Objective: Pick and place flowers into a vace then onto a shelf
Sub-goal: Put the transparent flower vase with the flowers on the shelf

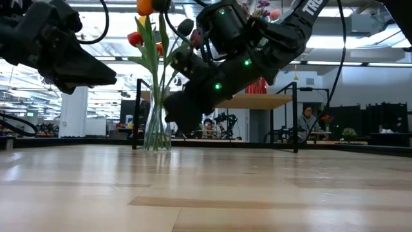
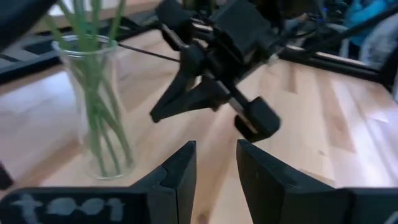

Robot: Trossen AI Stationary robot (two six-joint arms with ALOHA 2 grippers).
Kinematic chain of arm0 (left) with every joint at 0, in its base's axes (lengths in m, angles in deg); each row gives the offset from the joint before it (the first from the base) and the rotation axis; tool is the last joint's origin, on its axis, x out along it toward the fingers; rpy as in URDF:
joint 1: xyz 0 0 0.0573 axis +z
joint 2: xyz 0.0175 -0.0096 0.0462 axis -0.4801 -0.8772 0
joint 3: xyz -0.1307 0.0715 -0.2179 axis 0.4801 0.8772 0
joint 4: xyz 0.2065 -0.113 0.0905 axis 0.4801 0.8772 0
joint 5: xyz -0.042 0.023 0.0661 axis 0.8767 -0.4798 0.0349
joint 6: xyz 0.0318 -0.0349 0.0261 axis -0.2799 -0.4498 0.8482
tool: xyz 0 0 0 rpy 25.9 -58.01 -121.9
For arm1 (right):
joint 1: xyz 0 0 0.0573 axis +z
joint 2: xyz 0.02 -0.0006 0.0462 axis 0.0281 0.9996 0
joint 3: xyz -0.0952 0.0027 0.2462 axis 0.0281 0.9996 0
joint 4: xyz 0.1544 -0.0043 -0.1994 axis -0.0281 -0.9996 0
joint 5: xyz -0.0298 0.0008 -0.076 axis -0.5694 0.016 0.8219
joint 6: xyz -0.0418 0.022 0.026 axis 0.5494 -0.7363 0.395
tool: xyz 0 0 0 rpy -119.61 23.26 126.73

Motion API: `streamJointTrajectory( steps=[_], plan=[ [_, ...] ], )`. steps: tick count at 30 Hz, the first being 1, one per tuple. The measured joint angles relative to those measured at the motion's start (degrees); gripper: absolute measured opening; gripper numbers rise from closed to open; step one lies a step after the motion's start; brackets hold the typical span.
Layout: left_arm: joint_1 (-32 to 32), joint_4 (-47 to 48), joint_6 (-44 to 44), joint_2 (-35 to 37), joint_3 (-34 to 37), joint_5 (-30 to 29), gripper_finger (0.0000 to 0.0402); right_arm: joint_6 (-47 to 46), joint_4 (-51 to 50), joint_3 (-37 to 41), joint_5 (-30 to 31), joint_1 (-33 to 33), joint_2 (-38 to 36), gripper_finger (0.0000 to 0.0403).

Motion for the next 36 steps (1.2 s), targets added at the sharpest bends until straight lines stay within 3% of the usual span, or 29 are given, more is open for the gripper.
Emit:
streamJointTrajectory(
  steps=[9, 17, 22, 29, 32, 36],
  plan=[
    [-2.8, -19.7, 2.5, -21.1, 0.0, -15.3, 0.0103, -2.7, -1.2, 6.9, -1.3, 0.1, -8.3, 0.0],
    [-2.9, -37.8, 7.4, -37.4, -0.1, -22.6, 0.0103, -6.2, -1.8, 16.8, -1.3, 1.0, -18.1, 0.0],
    [-0.9, -44.1, 13.0, -39.6, -0.1, -22.3, 0.0103, -6.2, -2.1, 19.6, -1.2, 2.0, -21.9, 0.0],
    [5.3, -44.4, 12.3, -39.6, -0.1, -15.2, 0.0103, -6.3, -6.3, 20.2, -1.1, 2.3, -24.1, 0.0],
    [7.2, -44.4, 8.0, -39.6, -0.1, -15.7, 0.0103, -6.3, -7.5, 20.2, -0.6, 2.3, -24.1, 0.0],
    [8.3, -44.6, 9.7, -39.6, 0.0, -16.2, 0.0104, -6.3, -9.1, 20.2, -0.4, 2.3, -24.1, 0.0]
  ],
)
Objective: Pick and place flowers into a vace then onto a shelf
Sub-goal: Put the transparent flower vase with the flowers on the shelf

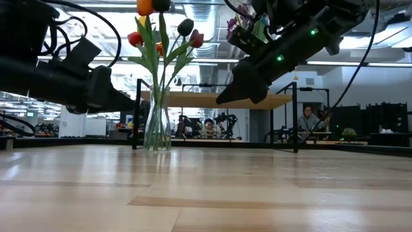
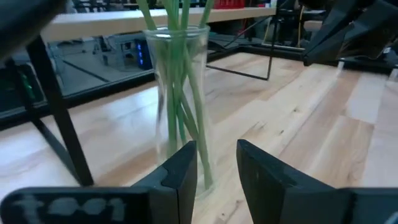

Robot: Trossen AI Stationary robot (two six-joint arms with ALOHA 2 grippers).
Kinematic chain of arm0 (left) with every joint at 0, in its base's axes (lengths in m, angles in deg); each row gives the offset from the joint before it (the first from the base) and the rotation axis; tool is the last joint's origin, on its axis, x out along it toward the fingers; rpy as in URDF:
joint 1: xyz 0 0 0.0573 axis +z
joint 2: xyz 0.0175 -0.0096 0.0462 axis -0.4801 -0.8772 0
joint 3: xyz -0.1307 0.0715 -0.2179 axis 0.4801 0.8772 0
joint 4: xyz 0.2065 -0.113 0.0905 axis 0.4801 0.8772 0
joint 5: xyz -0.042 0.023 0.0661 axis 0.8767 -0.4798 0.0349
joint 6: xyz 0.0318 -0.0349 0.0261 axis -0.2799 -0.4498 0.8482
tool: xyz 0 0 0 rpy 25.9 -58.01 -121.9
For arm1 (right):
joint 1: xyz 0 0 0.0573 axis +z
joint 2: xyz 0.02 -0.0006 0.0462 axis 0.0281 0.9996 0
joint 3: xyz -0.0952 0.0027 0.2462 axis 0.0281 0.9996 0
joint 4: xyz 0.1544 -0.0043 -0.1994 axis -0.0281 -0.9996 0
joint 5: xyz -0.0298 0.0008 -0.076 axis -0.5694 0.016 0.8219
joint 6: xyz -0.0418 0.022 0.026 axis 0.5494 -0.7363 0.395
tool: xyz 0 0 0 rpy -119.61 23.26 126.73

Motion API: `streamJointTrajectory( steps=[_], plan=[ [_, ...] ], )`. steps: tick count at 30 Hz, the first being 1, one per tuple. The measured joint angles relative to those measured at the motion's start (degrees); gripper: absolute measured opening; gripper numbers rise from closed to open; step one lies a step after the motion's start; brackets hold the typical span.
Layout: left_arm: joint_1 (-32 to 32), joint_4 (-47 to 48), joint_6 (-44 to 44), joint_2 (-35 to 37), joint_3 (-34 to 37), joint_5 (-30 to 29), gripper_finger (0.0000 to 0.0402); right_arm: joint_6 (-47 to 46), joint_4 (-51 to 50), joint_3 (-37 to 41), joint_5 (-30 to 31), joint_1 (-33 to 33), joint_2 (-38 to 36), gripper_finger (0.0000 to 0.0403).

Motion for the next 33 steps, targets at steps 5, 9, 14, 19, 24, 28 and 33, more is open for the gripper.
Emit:
streamJointTrajectory(
  steps=[5, 9, 14, 19, 24, 28, 33],
  plan=[
    [0.0, -1.3, 3.2, 0.0, 0.0, -1.6, 0.0121, 0.0, -0.7, 0.0, 1.2, 0.0, 0.0, 0.0],
    [0.4, -1.5, 3.4, 0.0, 0.0, -2.5, 0.015, 0.0, -1.2, 0.0, 1.3, -0.1, 0.0, 0.0],
    [1.9, -1.7, 3.4, 0.0, 0.0, -2.5, 0.0193, 0.4, -1.1, 0.0, 1.7, -0.4, 0.0, 0.0],
    [4.1, -3.1, 3.5, 0.1, 0.0, -5.2, 0.0225, 1.0, -1.1, 0.0, 2.4, -1.3, 0.0, 0.0],
    [6.6, -4.9, 4.8, 0.1, -0.3, -3.5, 0.0232, 2.1, -1.2, 0.0, 2.3, -2.4, 0.0, 0.0],
    [9.3, -4.9, 4.4, 0.1, -0.3, -1.6, 0.0233, 3.0, -1.2, 0.0, 2.3, -2.8, 0.0, 0.0],
    [12.6, -4.9, 4.0, 0.1, -0.3, 3.2, 0.0233, 4.9, -1.3, 0.0, 2.2, -2.8, 0.0, 0.0]
  ],
)
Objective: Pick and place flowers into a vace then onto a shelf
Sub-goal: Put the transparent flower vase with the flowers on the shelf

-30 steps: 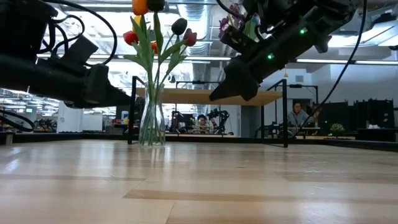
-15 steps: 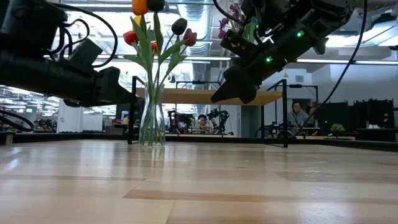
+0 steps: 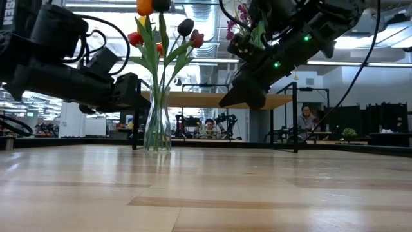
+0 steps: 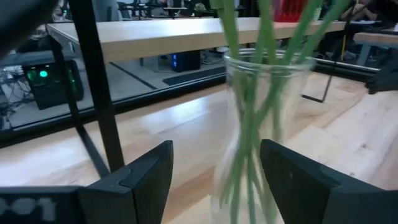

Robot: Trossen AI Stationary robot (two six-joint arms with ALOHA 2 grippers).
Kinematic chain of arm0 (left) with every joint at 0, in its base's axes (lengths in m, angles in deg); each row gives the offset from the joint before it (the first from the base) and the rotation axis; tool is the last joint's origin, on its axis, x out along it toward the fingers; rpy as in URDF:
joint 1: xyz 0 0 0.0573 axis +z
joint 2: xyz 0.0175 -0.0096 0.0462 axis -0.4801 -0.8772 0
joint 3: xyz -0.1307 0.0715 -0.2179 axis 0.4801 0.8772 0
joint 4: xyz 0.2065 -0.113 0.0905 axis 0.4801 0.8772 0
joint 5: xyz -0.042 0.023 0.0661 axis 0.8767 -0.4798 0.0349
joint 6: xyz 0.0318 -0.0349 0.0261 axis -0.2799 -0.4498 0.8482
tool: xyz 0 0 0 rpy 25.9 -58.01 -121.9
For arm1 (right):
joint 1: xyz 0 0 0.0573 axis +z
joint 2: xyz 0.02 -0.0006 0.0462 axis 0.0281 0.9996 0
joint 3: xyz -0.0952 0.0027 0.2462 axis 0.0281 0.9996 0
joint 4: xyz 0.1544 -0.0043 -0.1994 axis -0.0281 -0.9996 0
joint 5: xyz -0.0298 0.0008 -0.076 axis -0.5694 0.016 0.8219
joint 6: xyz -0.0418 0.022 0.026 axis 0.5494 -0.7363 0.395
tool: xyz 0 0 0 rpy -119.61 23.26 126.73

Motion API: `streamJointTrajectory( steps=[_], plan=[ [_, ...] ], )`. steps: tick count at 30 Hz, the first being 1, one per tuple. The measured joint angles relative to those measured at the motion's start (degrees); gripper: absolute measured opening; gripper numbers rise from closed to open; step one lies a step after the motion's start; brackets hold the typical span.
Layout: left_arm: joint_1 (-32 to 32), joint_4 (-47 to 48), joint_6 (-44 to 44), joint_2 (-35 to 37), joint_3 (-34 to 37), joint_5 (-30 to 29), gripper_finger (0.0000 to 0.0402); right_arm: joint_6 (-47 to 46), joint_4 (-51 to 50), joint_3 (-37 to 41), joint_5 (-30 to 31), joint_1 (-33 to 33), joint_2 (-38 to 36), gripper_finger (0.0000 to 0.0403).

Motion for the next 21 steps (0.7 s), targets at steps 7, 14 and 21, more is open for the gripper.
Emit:
streamJointTrajectory(
  steps=[7, 14, 21],
  plan=[
    [2.3, 0.0, 0.9, 0.0, 0.0, 2.6, 0.0233, 2.0, 0.0, 0.0, -0.1, -0.8, 0.0, 0.0],
    [2.2, 0.0, 1.5, 0.0, 0.0, 5.4, 0.0233, 3.7, 0.0, 0.0, -2.0, -1.4, 0.0, 0.0],
    [1.0, -1.9, 7.0, 0.0, 0.0, 8.7, 0.0233, 3.8, -0.1, 0.0, -3.4, -1.9, 0.0, 0.0]
  ],
)
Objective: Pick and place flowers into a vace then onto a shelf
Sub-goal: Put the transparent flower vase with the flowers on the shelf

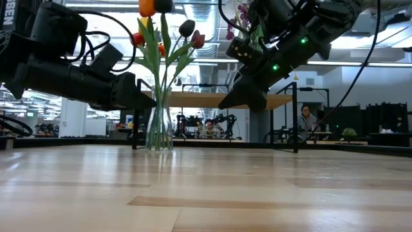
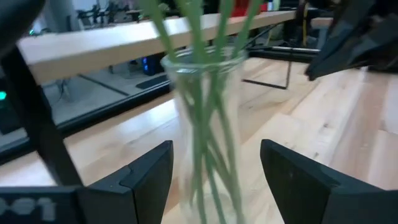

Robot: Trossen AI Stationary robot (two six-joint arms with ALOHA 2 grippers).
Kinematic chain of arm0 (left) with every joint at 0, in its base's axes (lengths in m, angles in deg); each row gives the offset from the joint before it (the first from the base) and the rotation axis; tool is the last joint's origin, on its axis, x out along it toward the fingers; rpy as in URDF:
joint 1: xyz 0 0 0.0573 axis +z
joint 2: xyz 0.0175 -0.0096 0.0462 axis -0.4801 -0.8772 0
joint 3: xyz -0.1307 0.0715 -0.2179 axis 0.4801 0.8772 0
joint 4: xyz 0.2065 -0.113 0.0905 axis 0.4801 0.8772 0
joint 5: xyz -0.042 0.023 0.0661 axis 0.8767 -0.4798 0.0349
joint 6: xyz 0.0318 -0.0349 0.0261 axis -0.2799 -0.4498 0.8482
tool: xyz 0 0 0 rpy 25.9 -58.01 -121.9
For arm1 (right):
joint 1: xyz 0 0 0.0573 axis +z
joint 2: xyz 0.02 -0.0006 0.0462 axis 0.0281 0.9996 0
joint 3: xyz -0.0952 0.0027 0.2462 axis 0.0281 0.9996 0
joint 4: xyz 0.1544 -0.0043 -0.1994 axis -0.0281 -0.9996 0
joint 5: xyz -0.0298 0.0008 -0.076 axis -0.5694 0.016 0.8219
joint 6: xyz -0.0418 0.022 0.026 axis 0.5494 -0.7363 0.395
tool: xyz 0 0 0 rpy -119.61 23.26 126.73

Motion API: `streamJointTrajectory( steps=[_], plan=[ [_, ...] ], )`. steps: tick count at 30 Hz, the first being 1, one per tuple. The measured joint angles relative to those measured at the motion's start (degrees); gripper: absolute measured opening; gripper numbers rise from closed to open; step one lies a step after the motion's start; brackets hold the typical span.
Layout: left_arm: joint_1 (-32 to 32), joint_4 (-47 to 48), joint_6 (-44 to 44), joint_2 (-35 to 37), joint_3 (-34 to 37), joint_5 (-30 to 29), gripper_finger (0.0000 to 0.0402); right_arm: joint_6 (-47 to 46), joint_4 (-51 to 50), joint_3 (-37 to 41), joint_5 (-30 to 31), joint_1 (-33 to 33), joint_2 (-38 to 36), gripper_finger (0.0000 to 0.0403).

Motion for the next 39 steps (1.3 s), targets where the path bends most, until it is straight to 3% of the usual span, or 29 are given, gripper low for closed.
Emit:
streamJointTrajectory(
  steps=[7, 23, 39],
  plan=[
    [0.6, -3.5, 5.8, 0.0, -0.1, 2.7, 0.0233, -0.1, -0.2, 0.0, -1.2, 0.1, 0.0, 0.0],
    [7.1, -3.5, 4.3, 0.0, -0.3, 10.0, 0.0233, -0.2, -0.5, 0.0, -1.3, 0.1, 0.0, 0.0],
    [8.7, -1.3, 6.7, 0.0, -3.3, 12.1, 0.0233, -0.1, -0.1, 0.0, -2.6, 0.1, 0.0, 0.0]
  ],
)
